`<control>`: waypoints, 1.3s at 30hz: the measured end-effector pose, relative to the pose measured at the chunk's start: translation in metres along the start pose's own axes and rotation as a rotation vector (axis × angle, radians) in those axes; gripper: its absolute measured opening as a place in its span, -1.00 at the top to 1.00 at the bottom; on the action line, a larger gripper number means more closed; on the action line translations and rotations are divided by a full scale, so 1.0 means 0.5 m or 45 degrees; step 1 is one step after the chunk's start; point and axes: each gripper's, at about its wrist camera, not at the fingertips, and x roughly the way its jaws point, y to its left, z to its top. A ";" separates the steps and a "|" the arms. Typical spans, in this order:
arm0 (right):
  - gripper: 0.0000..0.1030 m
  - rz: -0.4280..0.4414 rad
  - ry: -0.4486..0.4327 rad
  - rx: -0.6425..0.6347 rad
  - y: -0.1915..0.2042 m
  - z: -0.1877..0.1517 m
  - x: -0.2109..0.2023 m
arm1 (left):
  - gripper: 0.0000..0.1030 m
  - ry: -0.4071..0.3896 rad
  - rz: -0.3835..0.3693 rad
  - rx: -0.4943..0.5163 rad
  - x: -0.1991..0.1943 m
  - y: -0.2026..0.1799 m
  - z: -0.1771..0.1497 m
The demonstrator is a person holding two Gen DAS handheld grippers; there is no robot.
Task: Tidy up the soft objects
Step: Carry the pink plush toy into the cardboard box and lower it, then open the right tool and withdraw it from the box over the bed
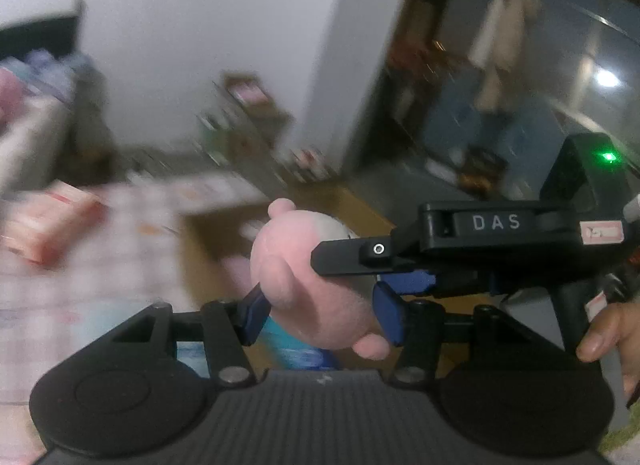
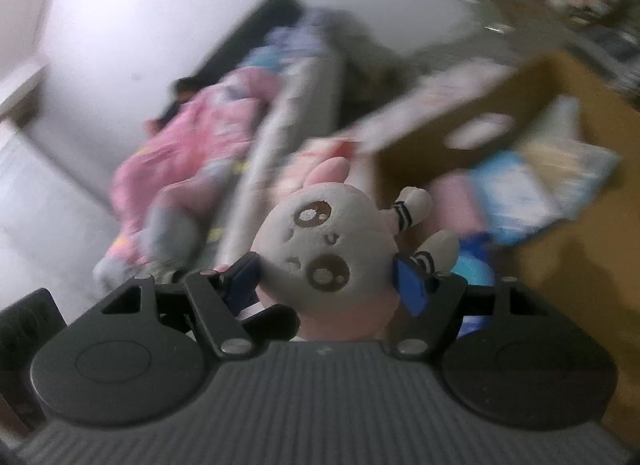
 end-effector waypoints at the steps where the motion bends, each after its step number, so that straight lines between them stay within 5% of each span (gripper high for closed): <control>1: -0.39 -0.039 0.018 0.050 -0.038 0.008 0.000 | -0.08 0.057 -0.030 -0.003 0.043 -0.012 0.006; 7: -0.39 -0.174 0.130 0.219 -0.205 0.018 0.033 | -0.02 0.324 -0.119 -0.023 0.224 -0.029 0.012; 16: -0.41 -0.203 0.272 0.377 -0.304 0.009 0.138 | -0.01 0.528 -0.045 -0.119 0.363 0.016 -0.010; 27: -0.48 -0.196 0.284 0.472 -0.320 0.004 0.157 | -0.28 0.494 0.003 -0.152 0.311 0.016 0.008; 39: -0.49 -0.223 0.113 0.374 -0.264 0.017 0.070 | -0.48 0.313 0.039 -0.139 0.157 0.028 0.026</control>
